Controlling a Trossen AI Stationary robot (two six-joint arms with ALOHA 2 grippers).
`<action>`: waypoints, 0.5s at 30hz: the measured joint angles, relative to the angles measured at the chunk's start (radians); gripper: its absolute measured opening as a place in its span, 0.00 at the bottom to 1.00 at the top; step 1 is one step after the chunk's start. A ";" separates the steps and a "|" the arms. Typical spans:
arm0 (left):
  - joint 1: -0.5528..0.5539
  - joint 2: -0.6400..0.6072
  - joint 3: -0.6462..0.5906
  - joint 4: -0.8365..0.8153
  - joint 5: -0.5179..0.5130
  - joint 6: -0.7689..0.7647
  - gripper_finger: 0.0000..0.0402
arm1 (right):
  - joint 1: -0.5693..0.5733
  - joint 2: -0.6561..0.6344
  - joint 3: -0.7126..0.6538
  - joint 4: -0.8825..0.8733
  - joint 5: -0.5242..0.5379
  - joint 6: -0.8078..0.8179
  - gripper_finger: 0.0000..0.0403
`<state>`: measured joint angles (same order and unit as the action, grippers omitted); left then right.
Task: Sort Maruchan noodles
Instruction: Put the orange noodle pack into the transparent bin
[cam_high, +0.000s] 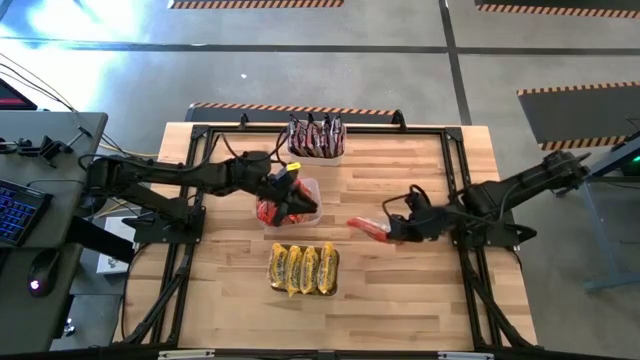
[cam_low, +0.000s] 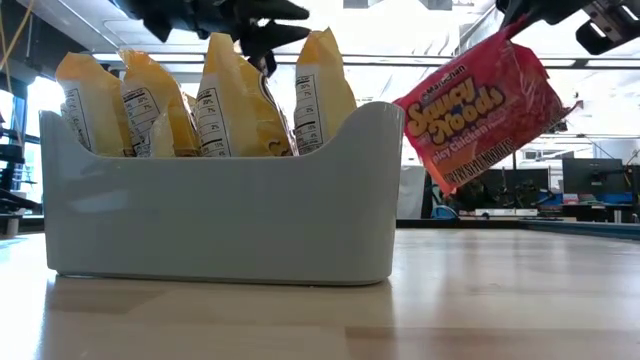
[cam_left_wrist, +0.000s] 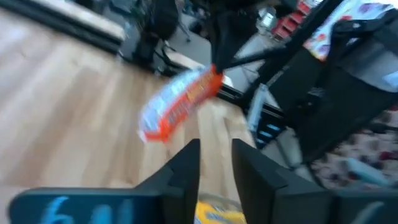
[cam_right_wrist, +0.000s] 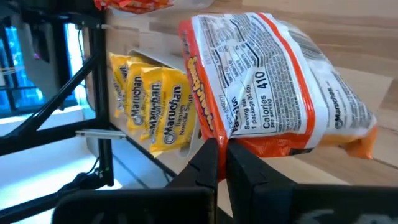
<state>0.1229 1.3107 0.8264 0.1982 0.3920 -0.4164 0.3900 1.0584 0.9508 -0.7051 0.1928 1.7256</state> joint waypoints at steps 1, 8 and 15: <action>-0.006 0.005 0.010 0.002 -0.027 0.023 0.22 | -0.006 0.000 0.000 0.009 -0.009 -0.007 0.00; -0.044 0.084 0.140 -0.026 -0.107 0.230 0.40 | -0.048 0.007 0.000 0.093 -0.025 -0.062 0.00; -0.084 0.237 0.320 -0.173 -0.135 0.373 0.54 | -0.091 0.007 0.000 0.149 -0.037 -0.090 0.00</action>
<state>0.0394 1.5479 1.1463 0.0251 0.2573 -0.0439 0.2993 1.0657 0.9508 -0.5562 0.1559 1.6353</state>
